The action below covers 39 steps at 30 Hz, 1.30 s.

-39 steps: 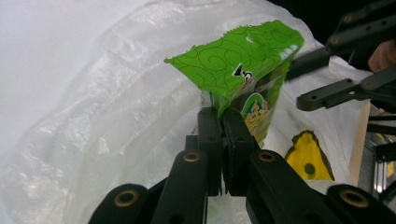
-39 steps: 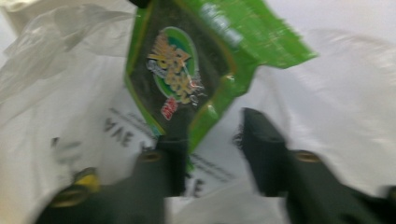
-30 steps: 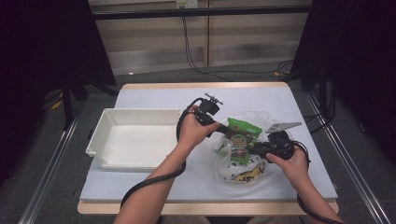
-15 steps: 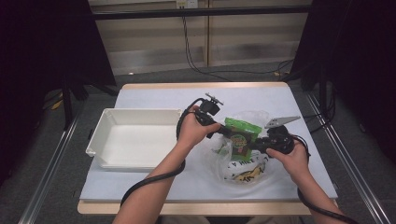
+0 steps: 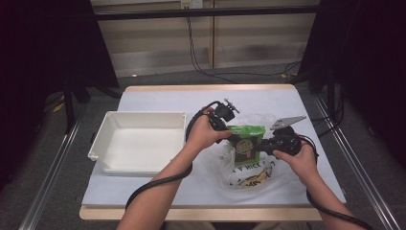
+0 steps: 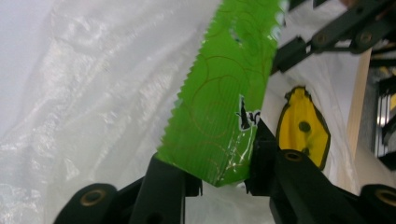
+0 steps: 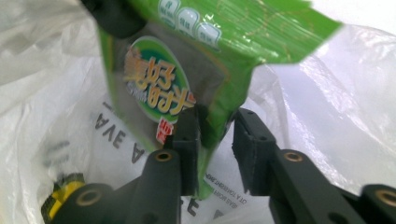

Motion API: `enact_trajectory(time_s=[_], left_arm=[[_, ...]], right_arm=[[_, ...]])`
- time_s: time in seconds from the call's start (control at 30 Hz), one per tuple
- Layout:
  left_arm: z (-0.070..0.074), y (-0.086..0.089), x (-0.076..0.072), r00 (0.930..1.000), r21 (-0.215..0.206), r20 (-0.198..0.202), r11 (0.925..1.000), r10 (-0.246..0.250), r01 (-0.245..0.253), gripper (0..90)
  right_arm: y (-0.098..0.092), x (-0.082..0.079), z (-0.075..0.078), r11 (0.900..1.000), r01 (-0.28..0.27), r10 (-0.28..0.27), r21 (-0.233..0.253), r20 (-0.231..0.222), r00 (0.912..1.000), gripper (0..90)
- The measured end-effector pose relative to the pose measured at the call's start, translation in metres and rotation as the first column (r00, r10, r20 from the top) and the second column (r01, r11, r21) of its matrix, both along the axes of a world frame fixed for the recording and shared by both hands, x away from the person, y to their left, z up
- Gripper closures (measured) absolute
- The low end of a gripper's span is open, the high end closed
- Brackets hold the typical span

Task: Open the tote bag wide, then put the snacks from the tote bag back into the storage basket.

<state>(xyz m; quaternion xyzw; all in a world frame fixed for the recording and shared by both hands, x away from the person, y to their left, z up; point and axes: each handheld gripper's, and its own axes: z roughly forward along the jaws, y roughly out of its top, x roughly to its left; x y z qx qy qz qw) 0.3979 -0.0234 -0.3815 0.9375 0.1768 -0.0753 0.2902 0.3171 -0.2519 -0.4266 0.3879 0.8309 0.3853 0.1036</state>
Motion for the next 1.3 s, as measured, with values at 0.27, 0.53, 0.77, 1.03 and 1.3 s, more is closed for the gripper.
enact_trajectory(time_s=[0.27, 0.53, 0.77, 1.03, 1.3], left_arm=[[0.014, 0.0, 0.001, 0.9996, -0.02, 0.024, 0.9997, 0.017, -0.016, 75.0], [0.039, -0.003, 0.003, 0.9988, -0.045, 0.044, 0.9988, 0.021, -0.019, 75.0], [0.057, -0.006, 0.0, 0.9985, -0.049, 0.055, 0.9988, 0.009, -0.006, 75.0], [0.074, 0.004, 0.006, 0.9976, -0.041, 0.069, 0.9992, 0.006, -0.003, 74.9], [0.091, 0.024, 0.012, 0.9977, -0.069, 0.067, 0.9976, 0.014, -0.009, 74.9]], right_arm=[[-0.004, -0.013, -0.016, 0.998, 0.034, -0.034, -0.06, -0.01, 0.9994, 39.8], [-0.002, -0.029, -0.03, 0.995, 0.055, -0.056, -0.082, -0.01, 0.9984, 28.7], [0.002, -0.033, -0.031, 0.991, 0.081, -0.085, -0.105, -0.033, 0.9958, 22.5], [0.002, -0.037, -0.029, 0.992, 0.101, -0.105, -0.079, -0.044, 0.9935, 14.5], [0.005, -0.042, -0.027, 0.991, 0.109, -0.113, -0.081, -0.05, 0.9923, 8.9]])
